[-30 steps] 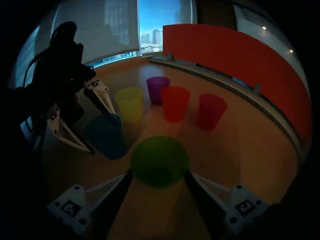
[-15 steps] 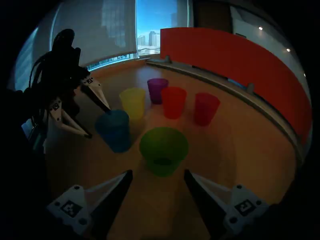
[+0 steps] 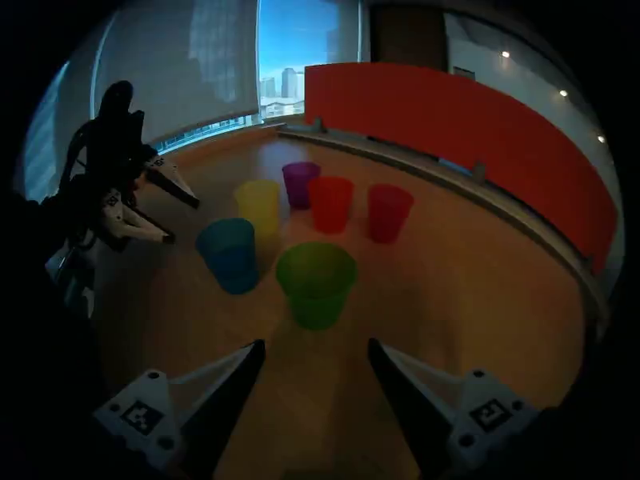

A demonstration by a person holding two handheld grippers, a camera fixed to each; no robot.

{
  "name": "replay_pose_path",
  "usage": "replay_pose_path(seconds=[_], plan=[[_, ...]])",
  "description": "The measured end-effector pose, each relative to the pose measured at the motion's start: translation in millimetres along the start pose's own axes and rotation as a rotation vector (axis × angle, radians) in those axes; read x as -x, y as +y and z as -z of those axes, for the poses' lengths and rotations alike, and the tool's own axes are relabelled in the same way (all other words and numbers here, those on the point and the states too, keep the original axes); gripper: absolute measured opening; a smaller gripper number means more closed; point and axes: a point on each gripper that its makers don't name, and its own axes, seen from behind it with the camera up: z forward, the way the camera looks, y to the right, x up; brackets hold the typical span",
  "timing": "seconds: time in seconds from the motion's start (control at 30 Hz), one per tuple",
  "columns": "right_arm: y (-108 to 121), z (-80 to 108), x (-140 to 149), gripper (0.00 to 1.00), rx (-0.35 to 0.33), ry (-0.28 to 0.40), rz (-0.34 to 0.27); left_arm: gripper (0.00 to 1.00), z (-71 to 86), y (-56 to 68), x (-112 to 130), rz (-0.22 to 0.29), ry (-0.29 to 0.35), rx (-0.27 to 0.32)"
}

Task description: Pour water

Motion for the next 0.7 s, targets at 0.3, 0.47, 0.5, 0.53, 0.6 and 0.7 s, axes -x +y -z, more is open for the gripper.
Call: replay_pose_path(seconds=[0.3, 0.47, 0.5, 0.53, 0.6, 0.7], plan=[[15, 16.6, -2, 1.00, 0.065, 0.045, -0.034, 0.98, 19.6, -11.8, -2, 0.034, 0.059, -0.084], [23, 26.1, -2, 1.00, 0.121, 0.087, -0.050, 0.98, 31.8, -22.7, -4, 0.053, 0.099, -0.145], [25, 27.9, -3, 1.00, 0.135, 0.100, -0.055, 0.98, 33.9, -25.1, -4, 0.061, 0.110, -0.156], [28, 29.9, -4, 1.00, 0.152, 0.114, -0.061, 0.98, 36.3, -27.9, -5, 0.070, 0.123, -0.169], [32, 33.5, -6, 1.00, 0.180, 0.144, -0.075, 0.98, 40.4, -33.8, -4, 0.086, 0.144, -0.196], [38, 39.0, -13, 1.00, 0.221, 0.196, -0.103, 0.98, 46.4, -44.8, -3, 0.110, 0.175, -0.245]])
